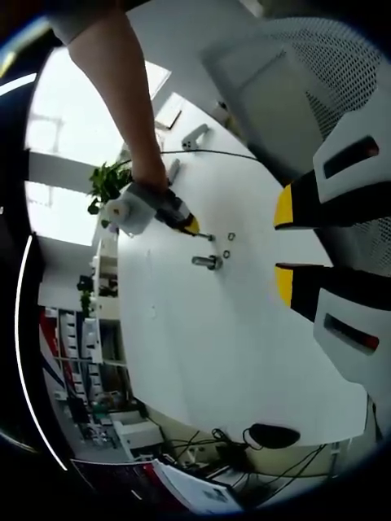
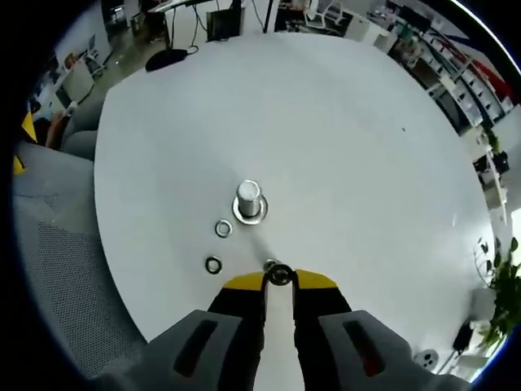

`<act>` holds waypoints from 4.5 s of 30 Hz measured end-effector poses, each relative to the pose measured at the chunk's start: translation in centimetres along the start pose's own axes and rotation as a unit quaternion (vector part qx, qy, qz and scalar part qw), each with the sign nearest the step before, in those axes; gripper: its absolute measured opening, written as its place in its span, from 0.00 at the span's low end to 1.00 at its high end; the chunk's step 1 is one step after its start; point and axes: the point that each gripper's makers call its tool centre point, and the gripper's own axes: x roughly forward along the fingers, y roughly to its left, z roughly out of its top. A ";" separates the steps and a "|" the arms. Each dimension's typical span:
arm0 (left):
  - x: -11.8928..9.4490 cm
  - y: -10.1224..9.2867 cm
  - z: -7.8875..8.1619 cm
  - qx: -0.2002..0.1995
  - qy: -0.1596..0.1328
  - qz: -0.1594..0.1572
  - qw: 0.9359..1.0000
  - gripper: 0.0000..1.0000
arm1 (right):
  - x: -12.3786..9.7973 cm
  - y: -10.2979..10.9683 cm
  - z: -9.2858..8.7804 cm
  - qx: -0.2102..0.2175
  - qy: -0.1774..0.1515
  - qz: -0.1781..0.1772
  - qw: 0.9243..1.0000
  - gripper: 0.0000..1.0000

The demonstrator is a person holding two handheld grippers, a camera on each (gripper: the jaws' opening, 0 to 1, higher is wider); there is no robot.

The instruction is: Place the washer onto the threaded stud by aligning its center hole with the stud, sliding it down to the base, and recovering from edge contact or off-axis alignment until the washer reaches the visible bottom stop.

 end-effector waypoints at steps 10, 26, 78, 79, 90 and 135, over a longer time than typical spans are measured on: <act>0.1 0.0 -0.1 -0.002 0.003 -0.001 1.000 0.13 | 2.2 0.7 -1.1 -0.005 0.030 0.016 0.999 0.14; 0.1 -0.2 -0.2 -0.002 0.006 -0.005 1.000 0.12 | 2.8 1.4 -1.5 0.007 0.030 0.017 0.999 0.18; 0.1 0.0 -0.3 -0.002 0.010 0.000 1.000 0.12 | 3.8 7.1 -1.0 -0.032 0.020 0.074 0.997 0.16; 0.1 0.0 -0.3 -0.002 0.010 0.000 1.000 0.12 | 3.8 7.1 -0.9 -0.035 0.024 0.075 0.996 0.16; 0.1 0.0 -0.4 -0.002 0.010 0.001 1.000 0.12 | 3.8 7.3 -0.9 -0.022 0.062 0.053 0.996 0.15; 0.1 -0.1 -0.5 0.002 0.014 -0.003 1.000 0.12 | -1.3 2.5 -13.6 0.120 0.046 0.021 0.992 0.23</act>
